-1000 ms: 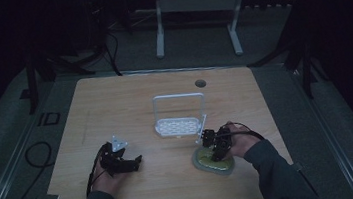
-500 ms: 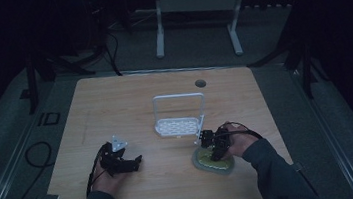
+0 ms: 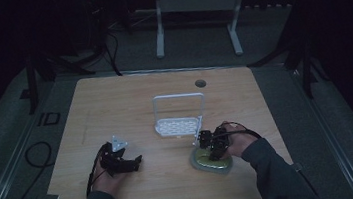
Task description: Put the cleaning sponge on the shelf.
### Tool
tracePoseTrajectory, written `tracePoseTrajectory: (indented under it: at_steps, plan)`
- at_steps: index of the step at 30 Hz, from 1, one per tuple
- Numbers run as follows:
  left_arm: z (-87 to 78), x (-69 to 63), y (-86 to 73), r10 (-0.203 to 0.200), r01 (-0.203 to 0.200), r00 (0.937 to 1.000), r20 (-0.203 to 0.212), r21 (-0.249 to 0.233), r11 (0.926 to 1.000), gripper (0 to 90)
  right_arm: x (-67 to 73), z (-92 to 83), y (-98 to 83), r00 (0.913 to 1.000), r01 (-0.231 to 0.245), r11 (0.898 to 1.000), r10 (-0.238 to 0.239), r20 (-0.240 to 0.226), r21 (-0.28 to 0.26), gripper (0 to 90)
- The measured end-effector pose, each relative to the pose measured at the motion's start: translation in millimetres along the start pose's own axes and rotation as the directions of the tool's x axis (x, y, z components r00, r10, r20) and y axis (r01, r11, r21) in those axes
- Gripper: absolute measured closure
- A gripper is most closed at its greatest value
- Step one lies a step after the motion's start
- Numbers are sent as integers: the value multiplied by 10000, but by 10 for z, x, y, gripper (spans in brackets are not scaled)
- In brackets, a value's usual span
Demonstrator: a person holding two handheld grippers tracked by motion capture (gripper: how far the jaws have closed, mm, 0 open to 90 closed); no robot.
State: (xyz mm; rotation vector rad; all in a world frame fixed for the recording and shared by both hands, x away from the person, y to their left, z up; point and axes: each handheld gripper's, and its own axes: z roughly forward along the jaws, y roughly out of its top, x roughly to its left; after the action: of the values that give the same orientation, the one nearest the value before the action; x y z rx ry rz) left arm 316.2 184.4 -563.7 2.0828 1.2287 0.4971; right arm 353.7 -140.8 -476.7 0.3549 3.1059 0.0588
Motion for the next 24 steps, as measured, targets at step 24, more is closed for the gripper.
tracePoseTrajectory:
  at_steps: [24]
  plan:
    - [0,0,0,-3,3,10000,2,-1,10000,87,7,-97,213,9945,917,9957,-909,520,-136,712]
